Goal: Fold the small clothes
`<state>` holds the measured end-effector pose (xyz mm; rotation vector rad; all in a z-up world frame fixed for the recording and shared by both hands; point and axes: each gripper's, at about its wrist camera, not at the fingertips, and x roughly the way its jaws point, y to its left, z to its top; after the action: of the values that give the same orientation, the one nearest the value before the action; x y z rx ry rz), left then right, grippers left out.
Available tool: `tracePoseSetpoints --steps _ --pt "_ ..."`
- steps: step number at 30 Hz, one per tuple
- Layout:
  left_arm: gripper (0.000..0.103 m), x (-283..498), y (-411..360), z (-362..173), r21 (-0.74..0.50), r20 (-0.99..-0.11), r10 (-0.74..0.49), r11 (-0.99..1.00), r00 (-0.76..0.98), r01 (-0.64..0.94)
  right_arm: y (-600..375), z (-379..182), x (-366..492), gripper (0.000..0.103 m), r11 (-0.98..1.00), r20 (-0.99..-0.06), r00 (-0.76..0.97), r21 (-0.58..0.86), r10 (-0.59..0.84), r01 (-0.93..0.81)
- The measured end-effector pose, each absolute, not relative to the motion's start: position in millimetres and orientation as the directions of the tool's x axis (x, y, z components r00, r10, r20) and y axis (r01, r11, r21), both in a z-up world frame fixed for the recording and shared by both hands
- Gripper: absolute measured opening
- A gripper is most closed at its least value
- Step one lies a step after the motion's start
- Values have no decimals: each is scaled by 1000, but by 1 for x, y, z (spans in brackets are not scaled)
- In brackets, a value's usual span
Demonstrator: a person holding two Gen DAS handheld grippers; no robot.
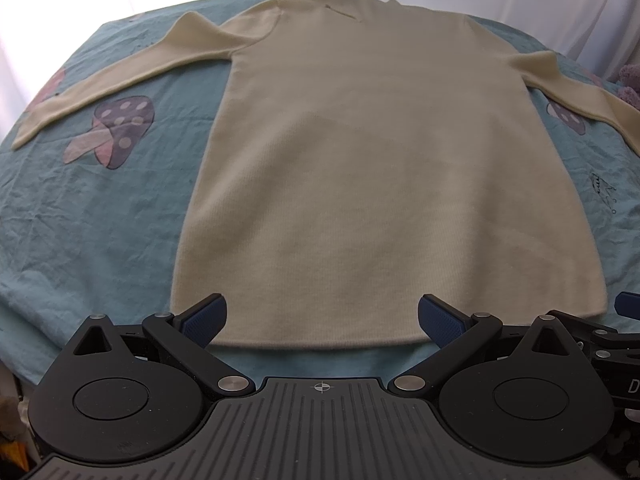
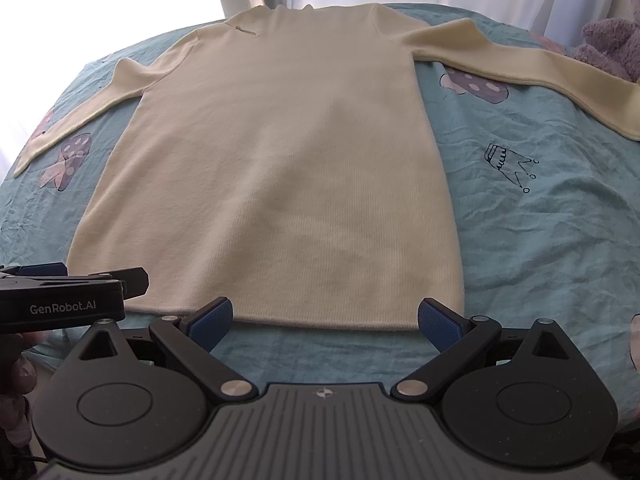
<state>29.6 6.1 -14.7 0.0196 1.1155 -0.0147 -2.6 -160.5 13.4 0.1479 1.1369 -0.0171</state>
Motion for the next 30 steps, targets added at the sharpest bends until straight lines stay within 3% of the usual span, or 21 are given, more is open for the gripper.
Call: tracePoseSetpoints --steps 30 --pt "103 41 9 -25 2 -914 -12 999 405 33 -169 6 -1 99 972 -910 395 195 129 132"
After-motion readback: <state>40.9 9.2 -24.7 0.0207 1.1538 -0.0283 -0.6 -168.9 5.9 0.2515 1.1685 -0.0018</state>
